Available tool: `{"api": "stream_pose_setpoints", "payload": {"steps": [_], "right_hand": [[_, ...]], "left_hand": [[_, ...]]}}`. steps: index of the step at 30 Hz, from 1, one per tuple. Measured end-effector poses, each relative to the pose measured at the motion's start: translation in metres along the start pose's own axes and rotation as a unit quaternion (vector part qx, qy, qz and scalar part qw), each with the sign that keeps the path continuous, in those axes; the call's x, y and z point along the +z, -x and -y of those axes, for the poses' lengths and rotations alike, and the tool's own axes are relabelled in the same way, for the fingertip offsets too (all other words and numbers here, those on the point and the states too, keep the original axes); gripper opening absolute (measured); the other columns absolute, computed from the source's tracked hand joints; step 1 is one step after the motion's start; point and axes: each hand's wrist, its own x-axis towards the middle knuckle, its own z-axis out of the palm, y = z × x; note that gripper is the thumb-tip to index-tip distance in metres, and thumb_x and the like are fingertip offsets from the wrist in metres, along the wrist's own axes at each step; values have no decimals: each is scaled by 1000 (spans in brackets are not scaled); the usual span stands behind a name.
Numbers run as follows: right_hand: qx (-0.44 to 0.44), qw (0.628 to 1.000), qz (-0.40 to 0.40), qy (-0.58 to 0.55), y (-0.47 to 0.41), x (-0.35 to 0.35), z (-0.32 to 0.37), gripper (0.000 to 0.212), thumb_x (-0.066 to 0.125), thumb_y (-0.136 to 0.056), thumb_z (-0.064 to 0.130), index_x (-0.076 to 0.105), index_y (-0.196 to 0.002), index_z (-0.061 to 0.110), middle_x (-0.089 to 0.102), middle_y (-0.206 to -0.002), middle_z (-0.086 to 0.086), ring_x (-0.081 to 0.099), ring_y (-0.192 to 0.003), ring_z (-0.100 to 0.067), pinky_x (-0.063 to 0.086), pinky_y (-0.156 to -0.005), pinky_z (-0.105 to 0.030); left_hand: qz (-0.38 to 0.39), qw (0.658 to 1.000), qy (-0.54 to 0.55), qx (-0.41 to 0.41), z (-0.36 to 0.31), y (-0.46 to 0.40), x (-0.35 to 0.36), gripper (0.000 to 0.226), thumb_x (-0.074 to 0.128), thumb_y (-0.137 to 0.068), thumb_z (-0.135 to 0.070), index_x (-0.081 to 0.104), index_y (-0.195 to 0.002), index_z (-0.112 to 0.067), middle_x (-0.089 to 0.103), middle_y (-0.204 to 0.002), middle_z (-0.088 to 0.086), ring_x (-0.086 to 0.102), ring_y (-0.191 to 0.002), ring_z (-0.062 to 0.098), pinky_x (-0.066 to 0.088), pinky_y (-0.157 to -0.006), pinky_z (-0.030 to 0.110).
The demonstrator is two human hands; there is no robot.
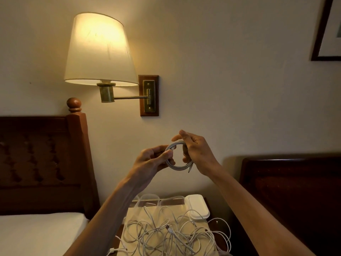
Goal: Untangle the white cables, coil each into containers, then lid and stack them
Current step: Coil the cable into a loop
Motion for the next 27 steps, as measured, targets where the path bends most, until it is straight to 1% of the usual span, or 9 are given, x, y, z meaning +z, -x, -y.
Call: {"api": "stream_pose_setpoints", "payload": {"steps": [5,11,14,16,18,20,22,24,27], "right_hand": [[27,1000,-10,-7,-2,2,2,40,43,-100,41,68,-84,14,43,-60,-2,45,-55,-12,46,-50,-20],[50,998,-26,36,-9,4,3,51,42,-101,42,68,-94,-1,47,-60,-3,49,-52,-13,46,-45,-18],[52,997,-26,52,-6,6,0,52,41,-101,40,66,-95,-6,52,-63,-4,51,-52,-12,43,-43,-13],[49,997,-23,53,-3,7,-3,49,41,-102,38,65,-93,-4,55,-65,-4,53,-54,-12,42,-43,-11],[53,997,-19,53,-1,10,-5,46,41,-102,37,65,-92,-1,56,-67,-4,55,-56,-13,43,-44,-12],[49,996,-14,68,-1,14,-8,44,41,-102,36,64,-89,2,58,-68,-6,56,-58,-14,46,-47,-14],[38,993,-6,108,0,18,-9,42,40,-103,36,62,-83,5,57,-66,-4,55,-56,-11,47,-53,-14],[37,992,9,121,0,17,-8,42,39,-103,36,59,-78,10,53,-62,-1,51,-52,-8,44,-52,-12],[55,994,41,83,1,13,-6,43,37,-103,38,62,-87,7,50,-64,-2,51,-55,-9,48,-52,-15]], "left_hand": [[11,1000,24,6,5,-2,-4,28,63,-82,-12,65,-105,2,62,-81,9,62,-83,26,50,-98,45],[42,997,67,-18,6,-4,-8,25,51,-93,-20,64,-101,0,56,-77,10,61,-78,25,49,-97,48],[36,995,86,-45,6,-5,-11,35,50,-93,-27,58,-116,-1,54,-74,10,60,-76,27,50,-91,49],[41,997,36,-50,5,-5,-13,39,54,-92,-31,56,-117,-2,52,-71,5,58,-75,23,53,-84,42],[38,995,-82,-38,3,-4,-10,44,62,-89,-43,60,-110,-4,57,-72,3,58,-75,20,52,-82,39],[28,980,-198,-19,1,-5,-4,52,71,-78,-52,66,-98,-5,60,-73,5,57,-72,19,51,-76,35],[19,964,-263,-11,-1,-6,0,58,80,-67,-56,68,-87,-3,58,-69,7,53,-66,19,47,-67,31],[20,957,-288,-25,-6,-7,1,53,80,-68,-50,69,-85,0,59,-71,12,52,-65,20,45,-65,31],[36,957,-279,-63,-13,-6,-7,23,73,-84,-27,70,-86,-4,61,-80,16,57,-77,22,48,-73,34]]}}
